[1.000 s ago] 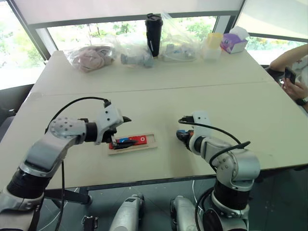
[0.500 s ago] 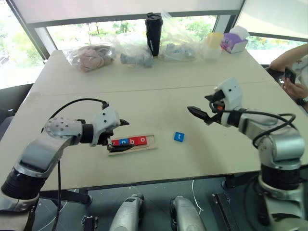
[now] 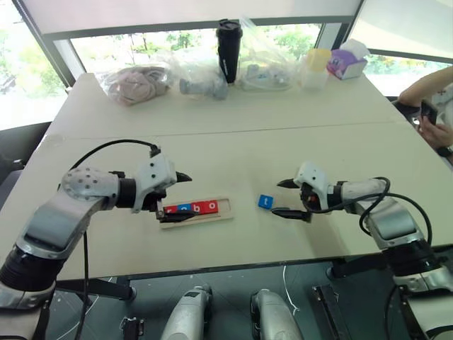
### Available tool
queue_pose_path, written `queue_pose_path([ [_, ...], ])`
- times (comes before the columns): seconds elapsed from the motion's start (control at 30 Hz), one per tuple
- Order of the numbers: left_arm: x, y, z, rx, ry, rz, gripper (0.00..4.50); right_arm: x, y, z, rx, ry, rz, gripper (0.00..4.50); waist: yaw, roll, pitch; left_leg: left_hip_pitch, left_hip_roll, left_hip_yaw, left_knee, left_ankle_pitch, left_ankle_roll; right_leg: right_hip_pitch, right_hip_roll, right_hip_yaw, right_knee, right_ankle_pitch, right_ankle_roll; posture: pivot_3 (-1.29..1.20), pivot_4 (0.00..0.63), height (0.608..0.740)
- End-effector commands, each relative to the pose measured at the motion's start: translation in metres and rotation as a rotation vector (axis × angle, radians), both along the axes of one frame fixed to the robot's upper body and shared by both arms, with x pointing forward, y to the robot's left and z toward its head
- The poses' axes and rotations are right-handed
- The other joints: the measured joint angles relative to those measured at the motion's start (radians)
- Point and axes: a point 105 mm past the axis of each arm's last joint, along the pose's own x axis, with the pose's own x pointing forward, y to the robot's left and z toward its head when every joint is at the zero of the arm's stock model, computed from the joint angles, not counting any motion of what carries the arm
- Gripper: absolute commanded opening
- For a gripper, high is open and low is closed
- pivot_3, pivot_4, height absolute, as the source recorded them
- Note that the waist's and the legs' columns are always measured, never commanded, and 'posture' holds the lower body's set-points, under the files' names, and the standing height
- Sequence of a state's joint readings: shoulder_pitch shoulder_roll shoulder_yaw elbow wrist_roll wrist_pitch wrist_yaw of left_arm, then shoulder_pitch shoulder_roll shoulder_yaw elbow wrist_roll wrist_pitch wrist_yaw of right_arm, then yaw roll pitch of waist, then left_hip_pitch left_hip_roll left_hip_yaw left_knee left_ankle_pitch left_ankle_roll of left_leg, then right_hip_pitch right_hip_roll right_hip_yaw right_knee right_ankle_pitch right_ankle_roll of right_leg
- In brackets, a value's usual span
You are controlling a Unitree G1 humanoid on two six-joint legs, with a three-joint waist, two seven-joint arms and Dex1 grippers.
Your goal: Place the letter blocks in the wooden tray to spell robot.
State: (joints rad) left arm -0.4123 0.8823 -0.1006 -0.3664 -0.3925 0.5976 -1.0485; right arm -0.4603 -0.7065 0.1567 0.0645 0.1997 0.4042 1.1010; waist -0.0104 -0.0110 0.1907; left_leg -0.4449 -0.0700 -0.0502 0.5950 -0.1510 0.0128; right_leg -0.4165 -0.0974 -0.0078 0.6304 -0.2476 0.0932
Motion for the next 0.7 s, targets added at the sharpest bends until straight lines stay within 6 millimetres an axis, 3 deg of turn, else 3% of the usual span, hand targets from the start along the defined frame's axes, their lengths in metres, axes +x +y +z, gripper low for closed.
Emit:
queue_pose_path([
  [0.03,-0.002,-0.003,0.007,0.0,-0.046,-0.012,4.5,0.0,0.007,0.007,0.02,-0.037,0.019,4.43,0.0,0.0,0.0,0.0,0.0,0.0,0.0,0.0,0.0,0.0,0.0,0.0,0.0,0.0,0.0,0.0,0.15,0.74],
  [0.23,0.0,-0.006,0.007,-0.005,-0.051,-0.011,4.5,-0.003,0.014,-0.002,0.037,-0.02,0.019,4.43,0.001,0.0,0.0,0.0,0.0,0.0,0.0,-0.001,-0.001,0.0,0.0,0.0,0.0,0.0,0.0,0.0,0.15,0.74],
  [0.27,0.0,-0.006,0.007,-0.004,-0.051,-0.012,4.5,-0.003,0.014,-0.005,0.037,-0.018,0.017,4.21,0.001,0.0,0.0,0.0,0.0,0.0,0.0,-0.001,-0.001,0.0,0.0,0.0,0.0,0.0,0.0,0.0,0.15,0.74],
  [0.33,0.001,-0.006,0.007,-0.004,-0.053,-0.013,4.5,-0.003,0.014,-0.008,0.034,-0.013,0.012,3.6,0.0,0.0,0.0,0.0,0.0,0.0,0.0,-0.001,-0.001,0.0,0.0,0.0,0.0,0.0,0.0,0.0,0.15,0.74],
  [0.5,0.002,-0.007,0.008,-0.006,-0.057,-0.015,4.5,0.001,0.015,-0.011,0.041,-0.016,-0.009,1.15,0.0,0.0,0.0,0.0,0.0,0.0,0.0,-0.001,-0.001,0.0,0.0,0.0,0.0,0.0,0.0,0.0,0.15,0.74],
  [0.6,0.002,-0.003,0.008,-0.004,-0.058,-0.005,4.5,0.003,0.015,-0.002,0.049,-0.038,-0.01,1.15,0.0,0.0,0.0,0.001,0.0,0.0,0.0,-0.001,-0.001,0.001,0.0,0.0,0.0,0.0,0.0,0.0,0.15,0.74],
  [0.7,0.001,0.002,0.008,0.006,-0.053,0.01,4.5,0.002,0.024,0.019,0.072,-0.07,0.04,1.15,0.0,0.0,0.0,0.001,0.0,0.0,0.0,-0.001,-0.001,0.0,0.0,0.0,0.001,0.0,0.0,0.0,0.15,0.74],
])
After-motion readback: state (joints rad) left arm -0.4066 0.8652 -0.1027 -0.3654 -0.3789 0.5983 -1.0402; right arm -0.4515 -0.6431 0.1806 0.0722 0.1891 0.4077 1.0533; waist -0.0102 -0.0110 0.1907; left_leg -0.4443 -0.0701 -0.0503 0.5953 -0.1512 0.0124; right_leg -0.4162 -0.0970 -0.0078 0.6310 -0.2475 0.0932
